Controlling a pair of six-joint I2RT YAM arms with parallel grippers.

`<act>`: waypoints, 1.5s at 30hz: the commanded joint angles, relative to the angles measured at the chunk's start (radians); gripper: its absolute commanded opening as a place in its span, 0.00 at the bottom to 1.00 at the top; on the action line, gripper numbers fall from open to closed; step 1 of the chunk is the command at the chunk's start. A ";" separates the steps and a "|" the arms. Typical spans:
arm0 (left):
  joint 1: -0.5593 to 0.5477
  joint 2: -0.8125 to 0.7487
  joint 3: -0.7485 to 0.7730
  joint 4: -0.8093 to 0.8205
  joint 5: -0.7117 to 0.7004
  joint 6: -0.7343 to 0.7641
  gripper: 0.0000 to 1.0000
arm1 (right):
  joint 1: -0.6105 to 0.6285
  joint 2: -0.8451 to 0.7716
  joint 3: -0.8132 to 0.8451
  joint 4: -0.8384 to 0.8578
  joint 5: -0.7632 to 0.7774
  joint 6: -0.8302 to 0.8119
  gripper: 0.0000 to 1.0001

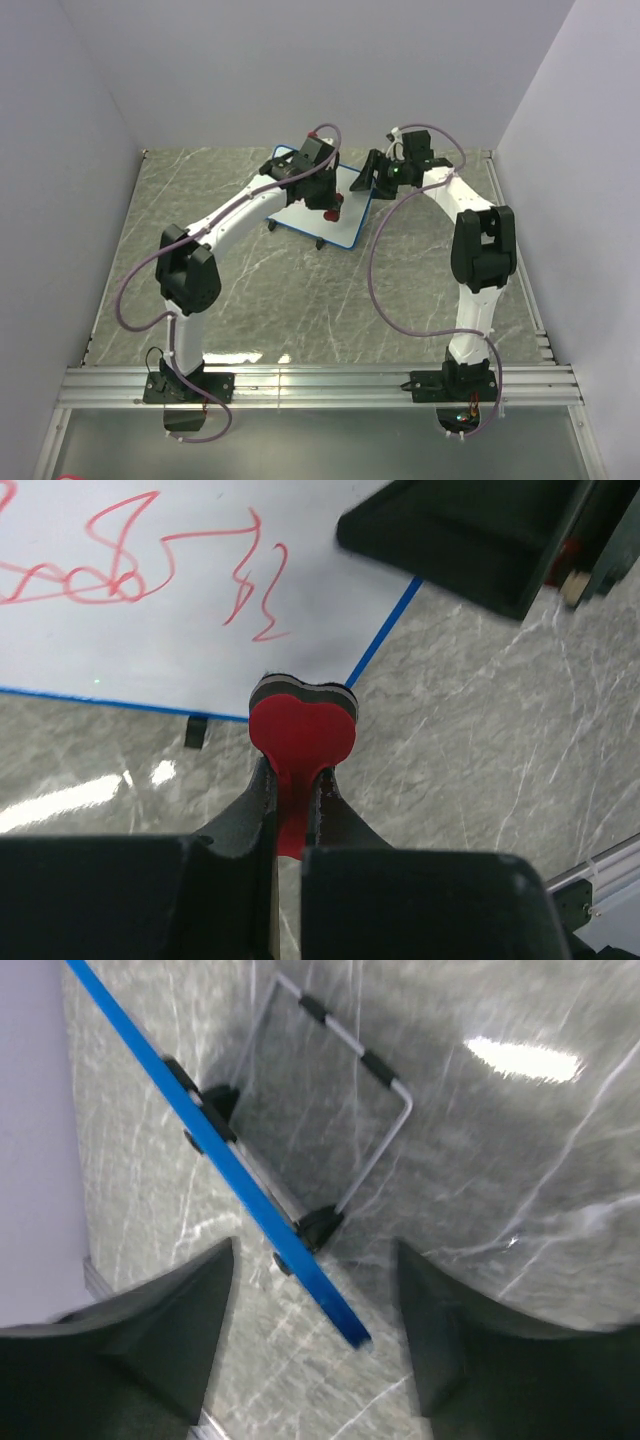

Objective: Erase the whiteboard

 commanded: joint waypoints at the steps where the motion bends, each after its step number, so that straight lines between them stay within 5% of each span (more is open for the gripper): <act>1: -0.010 0.046 0.061 0.086 0.060 0.018 0.00 | 0.008 -0.052 -0.044 0.071 -0.034 0.004 0.66; 7: -0.010 0.142 0.144 0.181 0.094 0.017 0.00 | 0.008 -0.037 -0.064 0.097 -0.079 0.000 0.33; 15: -0.010 0.238 0.141 0.327 0.034 0.015 0.00 | 0.008 -0.015 -0.071 0.005 -0.063 -0.056 0.04; 35: 0.263 0.330 -0.201 0.569 0.049 -0.005 0.00 | 0.010 0.021 -0.046 -0.141 -0.049 -0.096 0.00; 45: 0.147 0.241 -0.243 0.551 0.114 0.053 0.00 | 0.011 0.060 -0.012 -0.087 -0.072 -0.021 0.00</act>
